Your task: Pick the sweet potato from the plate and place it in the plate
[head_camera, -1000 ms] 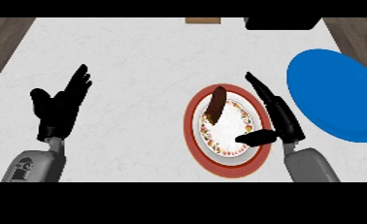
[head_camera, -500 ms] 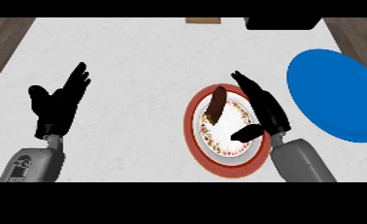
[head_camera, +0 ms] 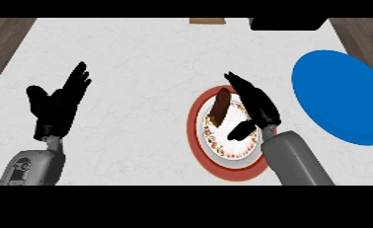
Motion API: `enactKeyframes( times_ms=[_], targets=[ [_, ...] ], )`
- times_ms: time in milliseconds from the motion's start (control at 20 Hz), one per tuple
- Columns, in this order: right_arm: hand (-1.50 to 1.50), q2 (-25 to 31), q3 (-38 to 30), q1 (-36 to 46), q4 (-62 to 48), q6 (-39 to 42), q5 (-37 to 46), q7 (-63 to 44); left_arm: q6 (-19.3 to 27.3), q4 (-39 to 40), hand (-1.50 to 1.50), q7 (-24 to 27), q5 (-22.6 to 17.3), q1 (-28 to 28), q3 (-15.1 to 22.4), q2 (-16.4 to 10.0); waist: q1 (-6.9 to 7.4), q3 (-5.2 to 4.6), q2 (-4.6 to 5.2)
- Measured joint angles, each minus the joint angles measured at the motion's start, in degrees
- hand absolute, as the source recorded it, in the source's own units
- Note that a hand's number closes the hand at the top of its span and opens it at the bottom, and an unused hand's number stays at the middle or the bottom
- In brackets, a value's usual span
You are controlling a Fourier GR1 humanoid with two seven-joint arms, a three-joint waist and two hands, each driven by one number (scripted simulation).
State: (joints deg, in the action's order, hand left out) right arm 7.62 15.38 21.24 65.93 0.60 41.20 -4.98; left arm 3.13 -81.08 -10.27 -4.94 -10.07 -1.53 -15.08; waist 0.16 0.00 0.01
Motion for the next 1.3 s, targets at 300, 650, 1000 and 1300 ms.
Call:
enactKeyframes(
  times_ms=[300, 650, 1000, 1300],
  targets=[
    [-1.50, -2.66, -1.29, 2.85, -4.85, -0.73, 3.64, -1.08, -1.44, -0.06, 0.00, 0.14, 0.64, 0.36, -1.29, 0.50, 0.05, 0.01, 0.02],
    [-1.50, -4.29, -2.76, 5.88, -11.85, -1.73, 7.19, 0.76, -1.98, -1.48, 0.00, -0.38, 1.82, 1.31, -1.66, 1.94, 0.09, -0.12, -0.15],
    [1.50, -4.84, -1.94, 9.29, -16.16, 0.73, 9.28, 4.07, -2.21, 1.01, 0.00, 0.98, 2.67, 0.11, -2.14, 2.87, -0.02, -0.45, -0.52],
    [1.50, -5.55, -3.23, 10.08, -18.38, -1.32, 9.60, 7.78, -3.13, 0.95, 0.00, 0.39, 2.73, -0.24, -2.98, 2.59, -0.11, -0.51, -0.65]
  ],
)
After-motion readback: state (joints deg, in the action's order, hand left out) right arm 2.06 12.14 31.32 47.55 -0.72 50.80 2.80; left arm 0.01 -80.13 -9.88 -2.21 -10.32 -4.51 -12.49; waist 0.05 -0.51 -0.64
